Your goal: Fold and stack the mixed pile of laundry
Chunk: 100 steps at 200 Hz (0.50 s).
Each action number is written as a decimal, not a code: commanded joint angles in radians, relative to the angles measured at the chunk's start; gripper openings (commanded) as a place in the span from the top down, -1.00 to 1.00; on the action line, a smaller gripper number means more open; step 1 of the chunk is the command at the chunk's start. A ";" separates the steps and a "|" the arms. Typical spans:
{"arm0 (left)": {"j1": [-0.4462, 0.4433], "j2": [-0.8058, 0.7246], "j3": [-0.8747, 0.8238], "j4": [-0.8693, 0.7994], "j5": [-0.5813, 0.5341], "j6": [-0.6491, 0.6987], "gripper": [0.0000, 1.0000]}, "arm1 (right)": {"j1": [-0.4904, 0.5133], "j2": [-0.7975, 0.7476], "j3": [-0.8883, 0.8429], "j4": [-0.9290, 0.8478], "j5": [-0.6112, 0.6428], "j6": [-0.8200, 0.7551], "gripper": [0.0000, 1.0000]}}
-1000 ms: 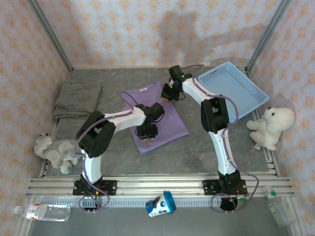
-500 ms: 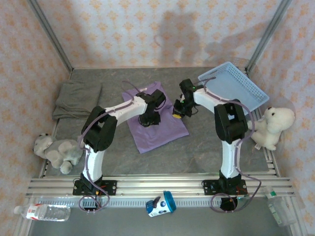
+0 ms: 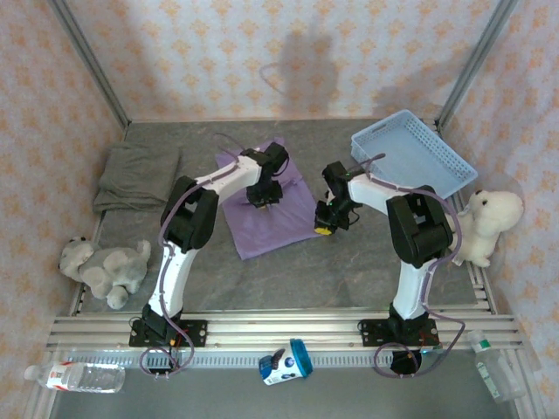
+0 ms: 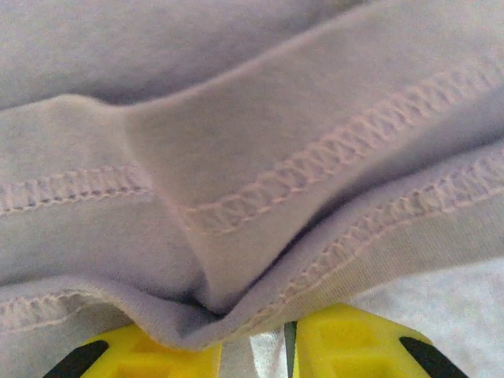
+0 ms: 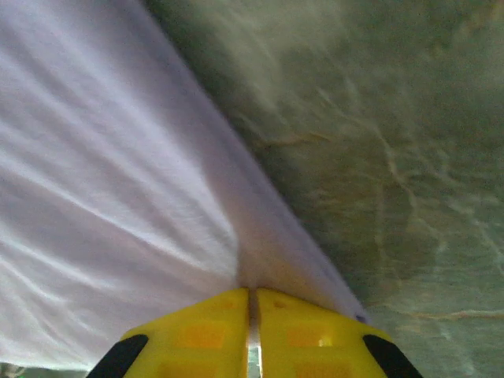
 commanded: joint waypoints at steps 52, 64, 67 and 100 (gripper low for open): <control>0.104 0.106 0.311 -0.067 -0.108 0.016 0.43 | 0.003 0.040 -0.107 -0.065 0.161 -0.053 0.78; 0.105 0.125 0.343 -0.078 -0.109 0.021 0.42 | 0.003 0.044 -0.103 -0.065 0.163 -0.052 0.79; 0.107 0.132 0.352 -0.082 -0.108 0.021 0.42 | 0.002 0.045 -0.103 -0.067 0.163 -0.052 0.79; 0.125 0.186 0.418 -0.153 -0.125 0.038 0.43 | 0.003 0.039 -0.101 -0.069 0.165 -0.051 0.79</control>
